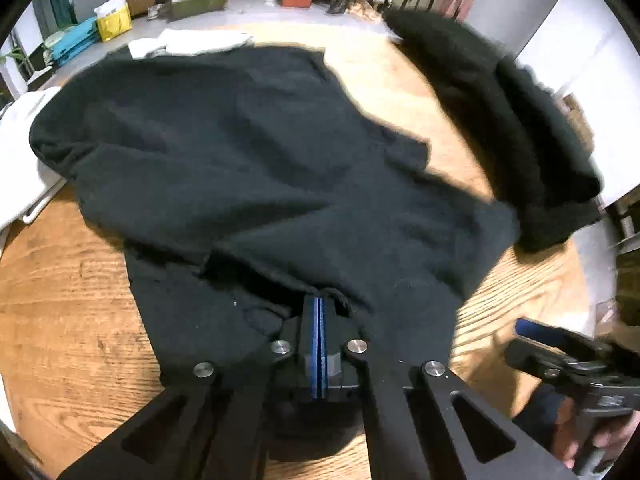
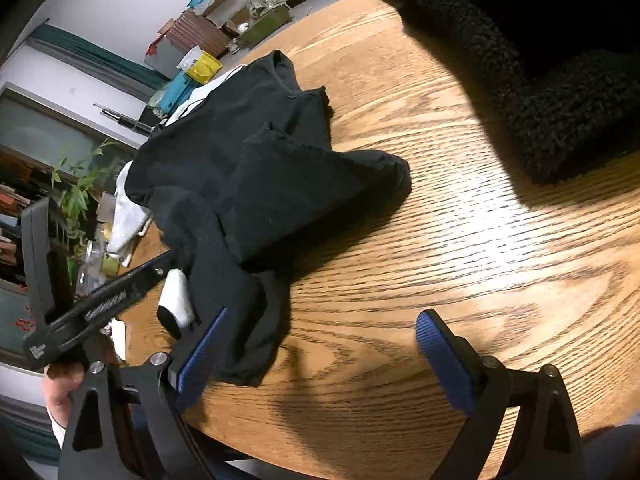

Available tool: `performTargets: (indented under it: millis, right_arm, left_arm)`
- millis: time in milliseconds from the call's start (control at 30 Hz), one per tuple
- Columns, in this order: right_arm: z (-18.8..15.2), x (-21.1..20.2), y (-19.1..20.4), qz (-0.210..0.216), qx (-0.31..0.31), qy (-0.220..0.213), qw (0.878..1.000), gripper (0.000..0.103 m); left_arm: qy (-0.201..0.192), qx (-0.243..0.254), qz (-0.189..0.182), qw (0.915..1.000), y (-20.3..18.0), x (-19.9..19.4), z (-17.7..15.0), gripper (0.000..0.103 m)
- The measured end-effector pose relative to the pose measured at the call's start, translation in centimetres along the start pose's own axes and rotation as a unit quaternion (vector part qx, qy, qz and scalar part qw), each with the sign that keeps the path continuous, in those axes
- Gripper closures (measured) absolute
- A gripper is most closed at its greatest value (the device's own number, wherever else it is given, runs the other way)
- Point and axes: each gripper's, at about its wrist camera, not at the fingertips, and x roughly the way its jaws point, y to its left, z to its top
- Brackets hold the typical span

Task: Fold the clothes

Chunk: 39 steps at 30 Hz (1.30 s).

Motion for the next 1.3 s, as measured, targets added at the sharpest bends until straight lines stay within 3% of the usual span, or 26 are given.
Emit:
performTargets:
  millis: [67, 133, 200, 300, 367, 400, 433, 467, 500, 533, 567, 633, 667, 733, 833, 900, 1000, 1067, 1167, 1233, 1300]
  right_arm:
    - [0.1, 0.0, -0.3, -0.007, 0.005, -0.001, 1.000, 0.008]
    - [0.3, 0.0, -0.7, -0.008, 0.014, -0.002, 1.000, 0.008]
    - [0.6, -0.1, -0.9, -0.007, 0.021, -0.006, 1.000, 0.008]
    - [1.4, -0.2, -0.7, -0.016, 0.023, -0.017, 0.999, 0.008]
    - [2.0, 0.0, -0.3, -0.015, 0.021, -0.015, 1.000, 0.008]
    - [2.3, 0.4, 0.1, -0.004, 0.022, -0.010, 1.000, 0.008]
    - [2.5, 0.8, 0.5, 0.009, 0.023, -0.004, 1.000, 0.008]
    - [2.7, 1.4, 1.0, 0.019, 0.021, 0.004, 1.000, 0.008]
    - [3.0, 2.2, 1.8, 0.022, 0.009, 0.014, 1.000, 0.018]
    - [3.4, 2.9, 2.6, 0.020, -0.009, 0.021, 1.000, 0.026]
    - [3.6, 3.4, 3.5, 0.010, -0.028, 0.020, 0.999, 0.040]
    - [4.1, 4.0, 5.2, -0.012, -0.063, 0.014, 0.998, 0.050]
    - [4.3, 4.1, 5.9, -0.022, -0.079, 0.010, 0.997, 0.060]
    - [5.2, 3.3, 7.5, -0.020, -0.104, -0.003, 0.994, 0.098]
    - [5.6, -1.7, 11.4, 0.022, -0.155, -0.065, 0.986, 0.098]
    - [5.3, -6.3, 14.8, 0.062, -0.199, -0.120, 0.971, 0.098]
    - [3.3, -13.8, 19.2, 0.128, -0.275, -0.217, 0.928, 0.098]
    - [2.2, -16.1, 20.4, 0.137, -0.300, -0.246, 0.911, 0.098]
    - [2.1, -15.8, 20.3, 0.107, -0.294, -0.235, 0.920, 0.098]
    - [2.5, -14.0, 19.2, 0.091, -0.276, -0.209, 0.934, 0.098]
    - [2.0, -12.8, 18.1, 0.103, -0.265, -0.183, 0.941, 0.098]
  left_arm:
    - [-0.041, -0.028, -0.033, 0.9982, 1.8, -3.1, 0.4, 0.103]
    - [-0.095, -0.080, -0.031, 0.9917, 5.4, -6.9, 0.7, 0.103]
    - [-0.154, -0.137, -0.014, 0.9783, 9.6, -10.8, 0.8, 0.103]
    - [-0.231, -0.222, 0.011, 0.9472, 15.7, -16.0, 1.1, 0.103]
    - [-0.208, -0.275, 0.010, 0.9385, 18.7, -15.2, 0.8, 0.097]
    - [-0.182, -0.294, -0.007, 0.9385, 19.8, -14.0, 0.5, 0.092]
    - [-0.151, -0.299, -0.039, 0.9416, 20.0, -12.0, 0.3, 0.073]
    - [-0.128, -0.298, -0.065, 0.9439, 19.7, -10.2, 0.2, 0.046]
    - [-0.104, -0.294, -0.090, 0.9457, 19.2, -8.3, 0.1, 0.032]
    - [-0.080, -0.284, -0.113, 0.9487, 18.1, -6.6, -0.1, 0.025]
    - [-0.056, -0.268, -0.130, 0.9529, 16.6, -5.2, -0.2, 0.025]
    - [-0.008, -0.236, -0.163, 0.9579, 13.7, -2.5, -0.4, 0.025]
    - [0.010, -0.216, -0.175, 0.9605, 12.2, -1.7, -0.5, 0.025]
    - [0.028, -0.167, -0.183, 0.9684, 9.1, -1.4, -0.5, 0.025]
    - [0.032, -0.125, -0.167, 0.9774, 6.9, -1.4, -1.0, 0.025]
    - [0.029, -0.113, -0.153, 0.9813, 6.3, -1.3, -1.3, 0.025]
    - [0.014, -0.101, -0.132, 0.9859, 5.9, -1.4, -1.3, 0.025]
    - [0.002, -0.104, -0.148, 0.9836, 5.9, -1.7, -1.2, 0.025]
    - [-0.012, -0.117, -0.242, 0.9633, 5.8, -2.5, -0.9, 0.025]
    - [-0.004, -0.121, -0.241, 0.9628, 5.8, -1.9, -1.1, 0.025]
    - [0.004, -0.126, -0.241, 0.9622, 5.9, -1.2, -1.2, 0.025]
